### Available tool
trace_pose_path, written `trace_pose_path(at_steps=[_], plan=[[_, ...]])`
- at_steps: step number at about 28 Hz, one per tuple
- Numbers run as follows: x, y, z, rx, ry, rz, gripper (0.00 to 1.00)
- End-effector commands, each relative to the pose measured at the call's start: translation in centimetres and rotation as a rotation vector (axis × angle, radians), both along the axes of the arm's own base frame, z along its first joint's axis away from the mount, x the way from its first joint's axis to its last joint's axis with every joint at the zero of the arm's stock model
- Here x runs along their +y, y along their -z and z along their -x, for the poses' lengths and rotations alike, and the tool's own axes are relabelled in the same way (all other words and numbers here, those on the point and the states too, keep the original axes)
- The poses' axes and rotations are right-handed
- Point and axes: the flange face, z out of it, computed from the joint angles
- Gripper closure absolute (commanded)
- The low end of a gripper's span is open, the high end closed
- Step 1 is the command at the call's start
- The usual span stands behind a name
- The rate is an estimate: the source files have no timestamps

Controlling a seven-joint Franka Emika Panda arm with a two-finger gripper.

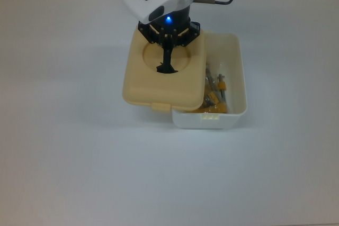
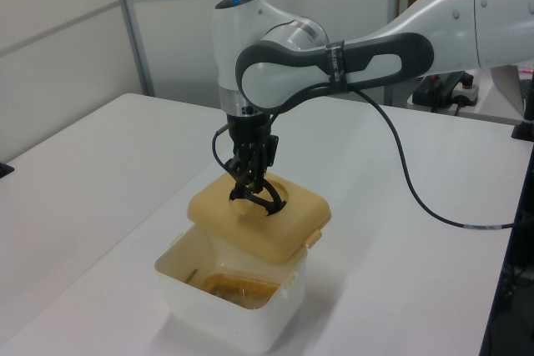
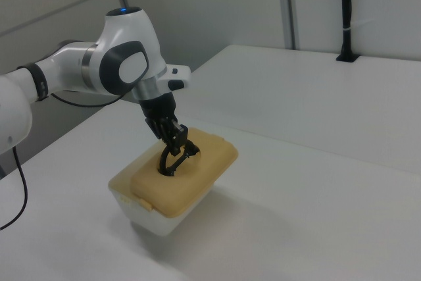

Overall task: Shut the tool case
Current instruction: 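Lower the lid onto the box rim and press it down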

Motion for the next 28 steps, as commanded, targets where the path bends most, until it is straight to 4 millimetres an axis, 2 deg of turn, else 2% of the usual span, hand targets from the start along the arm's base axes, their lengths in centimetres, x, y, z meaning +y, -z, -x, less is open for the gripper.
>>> trace_pose_path(at_steps=[1, 11, 13, 22, 28], plan=[[2.1, -0.3, 0.7, 0.015, 0.0, -0.017, 1.0], [6.2, 0.6, 1.4, 0.026, -0.028, -0.019, 1.0], [6.3, 1.1, 1.3, 0.033, -0.024, -0.018, 1.0], [9.3, 3.4, 1.4, 0.064, -0.043, -0.005, 1.0], [10.0, 2.2, 1.3, 0.039, -0.045, -0.017, 1.0]])
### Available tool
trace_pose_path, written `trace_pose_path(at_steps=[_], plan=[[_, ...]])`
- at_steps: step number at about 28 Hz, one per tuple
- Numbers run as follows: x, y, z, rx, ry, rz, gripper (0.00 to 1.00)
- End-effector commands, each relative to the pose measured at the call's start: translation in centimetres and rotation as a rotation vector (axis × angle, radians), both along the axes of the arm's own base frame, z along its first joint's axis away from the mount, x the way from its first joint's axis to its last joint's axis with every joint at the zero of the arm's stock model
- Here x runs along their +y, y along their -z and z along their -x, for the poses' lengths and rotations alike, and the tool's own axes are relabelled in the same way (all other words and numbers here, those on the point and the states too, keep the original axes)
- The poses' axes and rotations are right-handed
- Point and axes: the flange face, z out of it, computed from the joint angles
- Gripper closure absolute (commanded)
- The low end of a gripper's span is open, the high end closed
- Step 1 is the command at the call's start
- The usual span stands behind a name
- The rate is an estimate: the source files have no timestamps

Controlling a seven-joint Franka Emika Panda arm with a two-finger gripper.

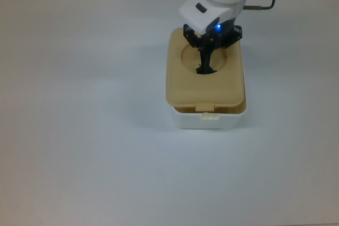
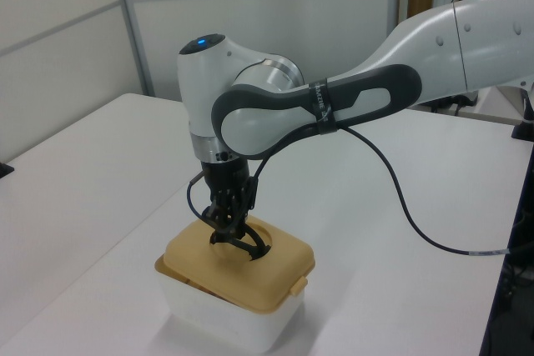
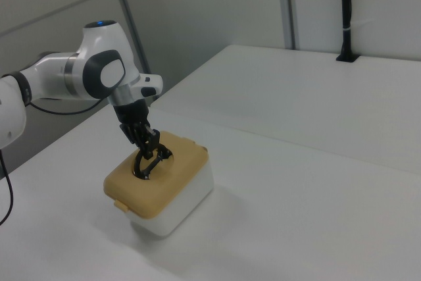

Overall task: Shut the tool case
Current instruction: 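Lower the lid onto the box rim and press it down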

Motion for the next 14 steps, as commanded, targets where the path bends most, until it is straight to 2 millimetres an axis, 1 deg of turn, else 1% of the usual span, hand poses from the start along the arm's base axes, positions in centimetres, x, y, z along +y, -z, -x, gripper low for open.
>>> trace_pose_path(at_steps=[1, 3, 9, 11, 14], plan=[[0.8, -0.9, -0.1, -0.007, 0.018, -0.02, 1.0], [0.9, -1.6, -0.2, -0.016, 0.021, -0.036, 1.0], [1.1, -2.6, -0.4, -0.031, 0.019, -0.047, 0.99], [1.1, -2.6, -0.4, -0.031, 0.019, -0.047, 0.97], [1.0, -2.2, -0.5, -0.025, 0.021, -0.045, 0.97]])
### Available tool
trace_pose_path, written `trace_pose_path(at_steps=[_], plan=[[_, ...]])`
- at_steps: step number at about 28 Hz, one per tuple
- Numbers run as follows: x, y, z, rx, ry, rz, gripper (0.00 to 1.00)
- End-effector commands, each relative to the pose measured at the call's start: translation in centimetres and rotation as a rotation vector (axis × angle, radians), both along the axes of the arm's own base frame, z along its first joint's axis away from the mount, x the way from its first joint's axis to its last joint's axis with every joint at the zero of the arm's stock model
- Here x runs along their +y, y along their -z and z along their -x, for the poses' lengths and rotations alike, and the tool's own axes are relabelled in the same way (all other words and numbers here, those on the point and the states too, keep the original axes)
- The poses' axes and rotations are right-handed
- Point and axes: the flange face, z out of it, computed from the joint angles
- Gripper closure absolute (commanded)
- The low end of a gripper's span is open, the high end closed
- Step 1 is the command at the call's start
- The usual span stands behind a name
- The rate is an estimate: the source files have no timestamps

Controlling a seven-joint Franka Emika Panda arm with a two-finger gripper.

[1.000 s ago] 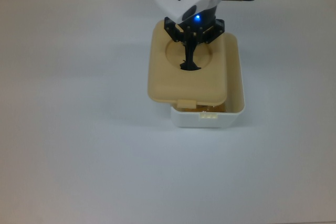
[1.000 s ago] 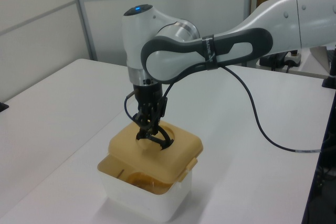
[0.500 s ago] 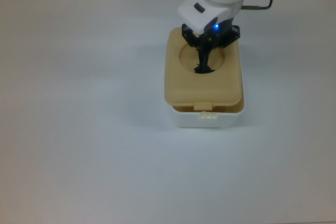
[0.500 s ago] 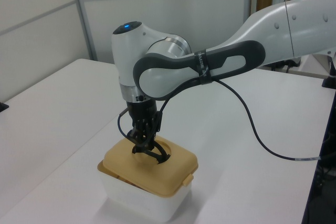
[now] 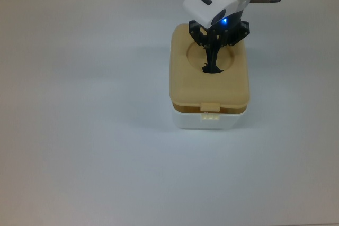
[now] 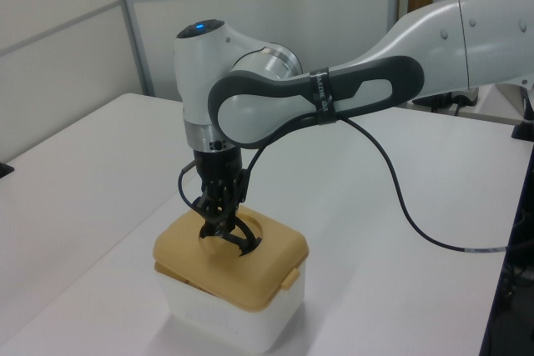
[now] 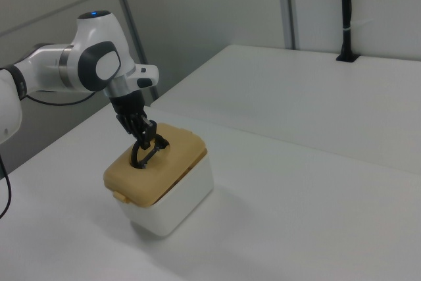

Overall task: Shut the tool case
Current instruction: 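Lower the lid onto the box rim and press it down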

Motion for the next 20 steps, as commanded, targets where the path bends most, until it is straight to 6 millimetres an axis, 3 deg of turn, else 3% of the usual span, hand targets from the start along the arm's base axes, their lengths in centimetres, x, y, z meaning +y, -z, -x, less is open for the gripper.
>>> trace_pose_path(at_steps=[1, 6, 20], plan=[[0.5, 0.0, -0.2, 0.012, 0.02, -0.015, 0.97], [1.8, 0.8, 0.0, 0.023, 0.007, -0.015, 0.97], [1.8, 1.6, -0.3, 0.031, 0.01, -0.014, 0.94]])
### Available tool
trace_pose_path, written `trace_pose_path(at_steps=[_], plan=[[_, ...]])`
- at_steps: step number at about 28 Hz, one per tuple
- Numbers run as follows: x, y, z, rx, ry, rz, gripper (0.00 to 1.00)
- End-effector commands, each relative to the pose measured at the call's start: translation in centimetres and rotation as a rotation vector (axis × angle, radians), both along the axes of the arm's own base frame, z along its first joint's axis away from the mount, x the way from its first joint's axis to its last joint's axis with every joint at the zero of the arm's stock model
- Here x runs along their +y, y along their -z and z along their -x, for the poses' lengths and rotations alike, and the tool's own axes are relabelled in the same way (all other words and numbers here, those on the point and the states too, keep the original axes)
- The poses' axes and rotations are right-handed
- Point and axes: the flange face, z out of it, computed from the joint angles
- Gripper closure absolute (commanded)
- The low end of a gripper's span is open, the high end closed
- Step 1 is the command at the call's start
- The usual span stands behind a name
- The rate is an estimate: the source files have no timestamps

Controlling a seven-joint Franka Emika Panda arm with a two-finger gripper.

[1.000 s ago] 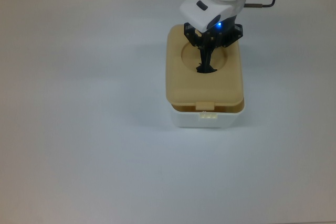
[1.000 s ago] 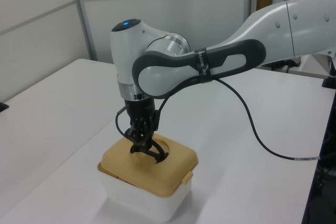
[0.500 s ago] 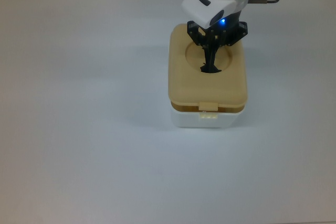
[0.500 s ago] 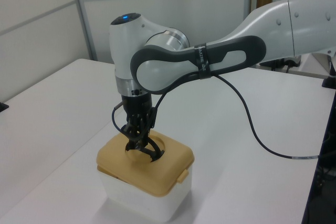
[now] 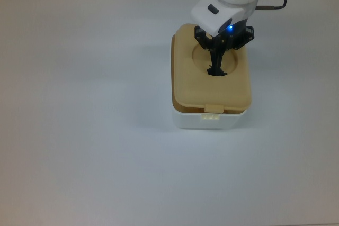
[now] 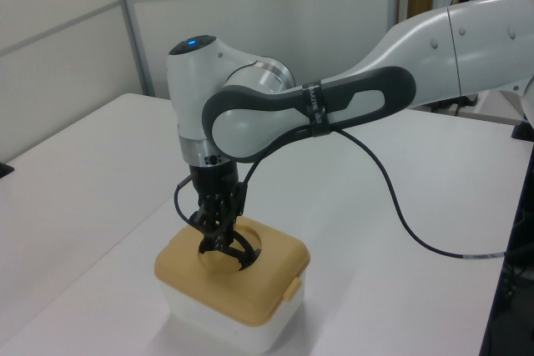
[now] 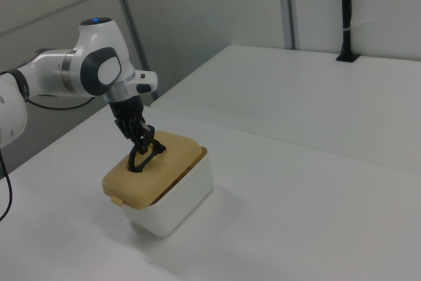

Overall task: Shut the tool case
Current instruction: 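Open the gripper and raise it away from the lid handle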

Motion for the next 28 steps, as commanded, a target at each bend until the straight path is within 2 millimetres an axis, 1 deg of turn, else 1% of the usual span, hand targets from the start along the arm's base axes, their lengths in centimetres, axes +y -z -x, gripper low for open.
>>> trace_pose_path(at_steps=[1, 5, 6, 7, 9, 15, 21, 22, 23, 25, 26, 27, 28], plan=[[0.3, -0.4, -0.3, 0.0, 0.019, -0.014, 0.94], [0.0, -0.5, -0.4, -0.003, 0.023, -0.015, 0.95], [-0.1, -0.7, -0.5, -0.008, 0.025, -0.017, 0.95], [-0.3, -1.4, -0.7, -0.02, 0.028, -0.023, 0.95], [-0.5, -1.6, -0.8, -0.023, 0.03, -0.023, 0.95], [-1.9, -1.6, -1.3, -0.023, 0.046, -0.024, 0.96], [-2.2, -1.4, -1.5, -0.02, 0.051, -0.023, 0.93], [-2.3, -1.4, -1.5, -0.02, 0.052, -0.023, 0.89], [-2.2, -0.9, -1.6, -0.013, 0.054, -0.021, 0.63], [-2.2, -0.6, -1.7, -0.009, 0.061, -0.019, 0.25], [-2.2, -0.5, -1.7, -0.007, 0.061, -0.018, 0.09], [-2.2, -0.5, -1.7, -0.008, 0.061, -0.017, 0.0], [-2.1, -0.5, -1.7, -0.007, 0.056, -0.015, 0.0]])
